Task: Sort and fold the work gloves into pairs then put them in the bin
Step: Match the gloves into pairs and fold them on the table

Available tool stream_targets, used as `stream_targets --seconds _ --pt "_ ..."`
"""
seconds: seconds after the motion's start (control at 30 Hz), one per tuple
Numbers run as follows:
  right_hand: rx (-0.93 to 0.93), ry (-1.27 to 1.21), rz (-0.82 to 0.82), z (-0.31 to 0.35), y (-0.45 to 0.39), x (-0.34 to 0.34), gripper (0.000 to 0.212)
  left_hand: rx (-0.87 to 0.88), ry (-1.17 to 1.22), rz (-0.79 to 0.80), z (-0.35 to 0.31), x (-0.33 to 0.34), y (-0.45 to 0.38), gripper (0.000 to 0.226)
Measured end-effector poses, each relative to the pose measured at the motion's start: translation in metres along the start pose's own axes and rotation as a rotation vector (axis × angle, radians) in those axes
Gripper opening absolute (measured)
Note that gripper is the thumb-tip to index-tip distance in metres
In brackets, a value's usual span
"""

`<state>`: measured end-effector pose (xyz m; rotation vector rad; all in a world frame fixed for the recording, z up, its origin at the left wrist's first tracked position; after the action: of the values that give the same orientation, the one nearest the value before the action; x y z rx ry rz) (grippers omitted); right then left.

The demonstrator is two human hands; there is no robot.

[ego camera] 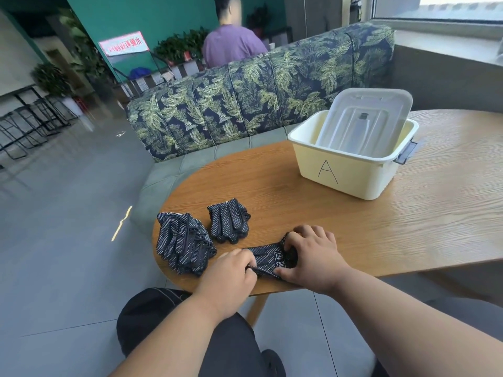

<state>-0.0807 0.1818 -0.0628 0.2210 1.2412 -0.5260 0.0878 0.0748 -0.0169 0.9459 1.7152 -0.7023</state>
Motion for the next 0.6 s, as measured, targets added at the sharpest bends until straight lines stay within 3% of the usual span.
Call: stream_targets --seconds 0.2,0.33,0.47,0.6 --pt "0.007 -0.010 0.007 0.000 -0.001 0.000 0.067 -0.049 0.014 0.028 -0.005 0.000 -0.006 0.016" --pt "0.015 -0.009 0.014 0.000 0.000 0.000 0.069 -0.241 0.369 0.128 0.002 0.007 -0.002 0.015" --pt "0.015 -0.002 0.022 -0.001 0.000 0.000 0.068 -0.266 0.554 0.142 0.001 0.012 -0.001 0.033" --pt "0.015 -0.012 0.014 0.000 -0.001 0.000 0.066 -0.306 0.535 0.086 0.010 0.012 -0.008 0.013"
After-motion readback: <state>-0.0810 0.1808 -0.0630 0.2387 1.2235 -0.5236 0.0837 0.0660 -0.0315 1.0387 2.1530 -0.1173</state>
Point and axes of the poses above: each hand's wrist, its own y-axis away from the middle knuckle, its own x-axis out of the palm, z = x × y, the point moved 5 cm from there along -y, towards the middle knuckle, and after that the axes turned 5 degrees about y, right-handed, at the moved point
